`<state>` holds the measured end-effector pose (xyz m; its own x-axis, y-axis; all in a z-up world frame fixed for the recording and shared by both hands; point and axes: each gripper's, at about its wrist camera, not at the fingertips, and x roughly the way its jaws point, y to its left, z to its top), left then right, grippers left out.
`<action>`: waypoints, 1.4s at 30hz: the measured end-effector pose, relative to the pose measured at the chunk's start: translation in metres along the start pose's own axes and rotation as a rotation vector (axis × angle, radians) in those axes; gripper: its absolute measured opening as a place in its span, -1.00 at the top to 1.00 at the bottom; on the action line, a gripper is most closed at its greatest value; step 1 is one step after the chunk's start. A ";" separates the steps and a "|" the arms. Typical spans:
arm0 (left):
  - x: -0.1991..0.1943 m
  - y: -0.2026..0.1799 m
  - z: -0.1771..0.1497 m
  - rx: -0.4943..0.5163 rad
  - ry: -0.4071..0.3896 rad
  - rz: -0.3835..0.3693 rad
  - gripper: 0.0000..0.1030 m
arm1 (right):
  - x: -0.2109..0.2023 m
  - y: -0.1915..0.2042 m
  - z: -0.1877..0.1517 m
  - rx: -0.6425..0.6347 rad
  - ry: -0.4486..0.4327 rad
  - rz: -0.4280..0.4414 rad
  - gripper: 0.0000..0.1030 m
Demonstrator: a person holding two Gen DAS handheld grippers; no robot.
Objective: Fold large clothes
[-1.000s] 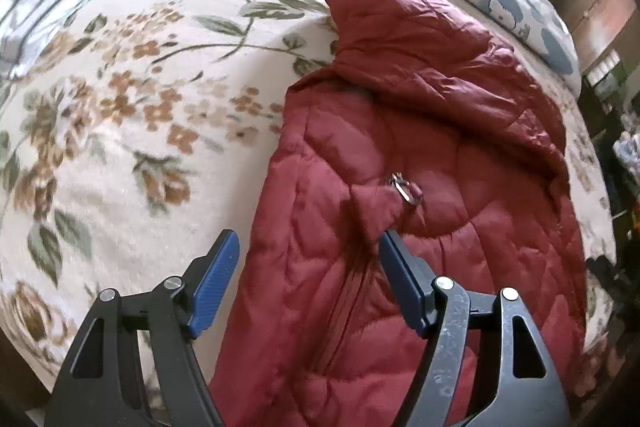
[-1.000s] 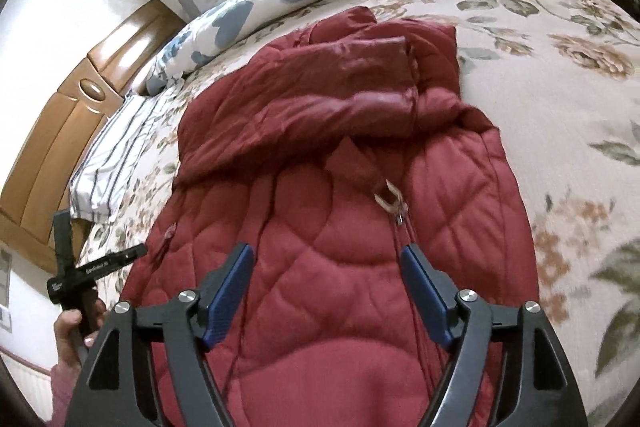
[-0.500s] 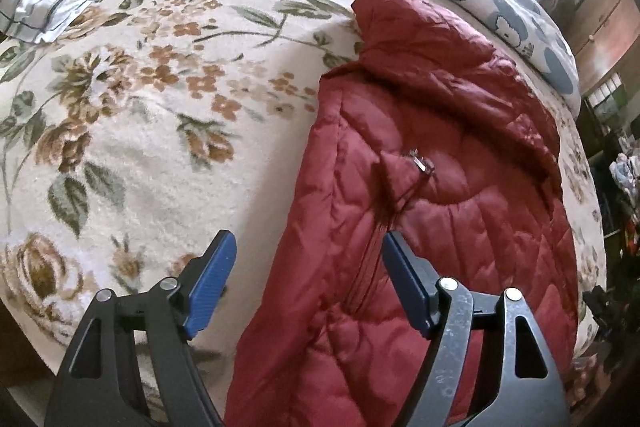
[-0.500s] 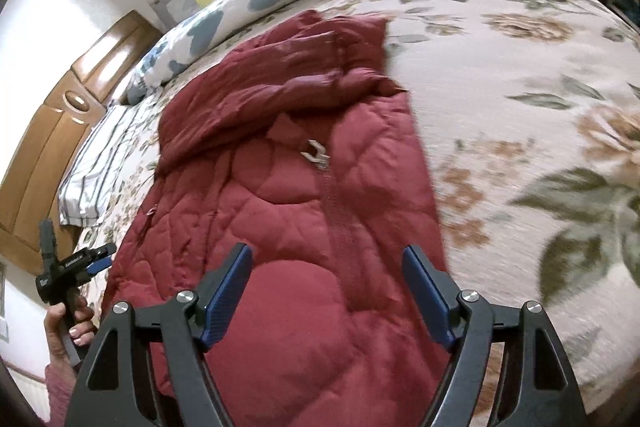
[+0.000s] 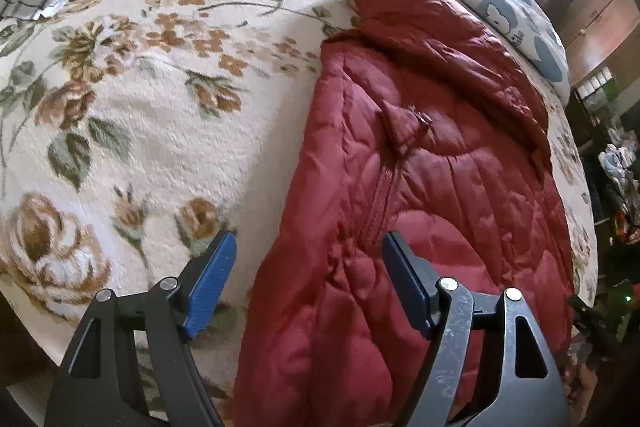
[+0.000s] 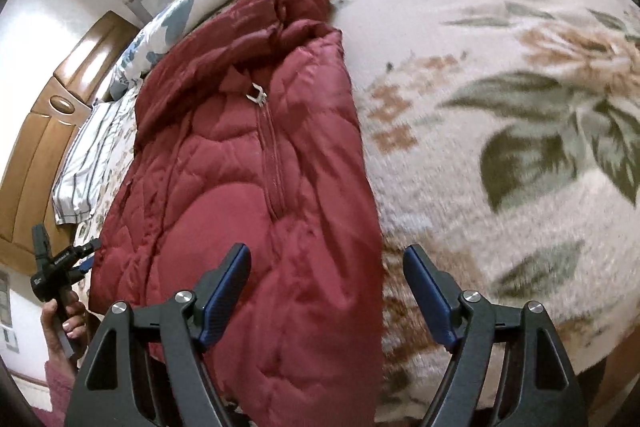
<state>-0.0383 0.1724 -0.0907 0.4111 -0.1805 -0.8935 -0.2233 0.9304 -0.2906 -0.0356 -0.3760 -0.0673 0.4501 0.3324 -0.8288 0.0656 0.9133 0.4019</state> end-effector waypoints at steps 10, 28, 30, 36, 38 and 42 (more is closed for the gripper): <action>0.006 0.005 -0.028 0.021 0.052 -0.032 -0.47 | 0.009 0.005 -0.015 -0.012 0.049 0.062 -0.56; 0.004 0.009 -0.043 0.018 0.099 -0.205 -0.47 | 0.007 -0.008 -0.032 0.017 0.058 0.185 -0.52; 0.008 0.001 -0.044 0.065 0.103 -0.180 -0.47 | 0.010 -0.006 -0.032 0.005 0.062 0.181 -0.53; 0.012 -0.010 -0.048 0.143 0.087 -0.124 -0.27 | 0.013 0.000 -0.035 -0.029 0.051 0.160 -0.30; 0.012 -0.010 -0.048 0.143 0.088 -0.149 0.12 | 0.013 0.003 -0.035 -0.040 0.051 0.154 0.04; 0.008 -0.018 -0.047 0.174 0.073 -0.158 0.51 | 0.010 0.014 -0.035 -0.079 0.035 0.137 0.34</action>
<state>-0.0732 0.1391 -0.1084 0.3627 -0.3448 -0.8658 -0.0034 0.9285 -0.3713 -0.0617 -0.3519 -0.0833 0.4183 0.4620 -0.7820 -0.0656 0.8741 0.4813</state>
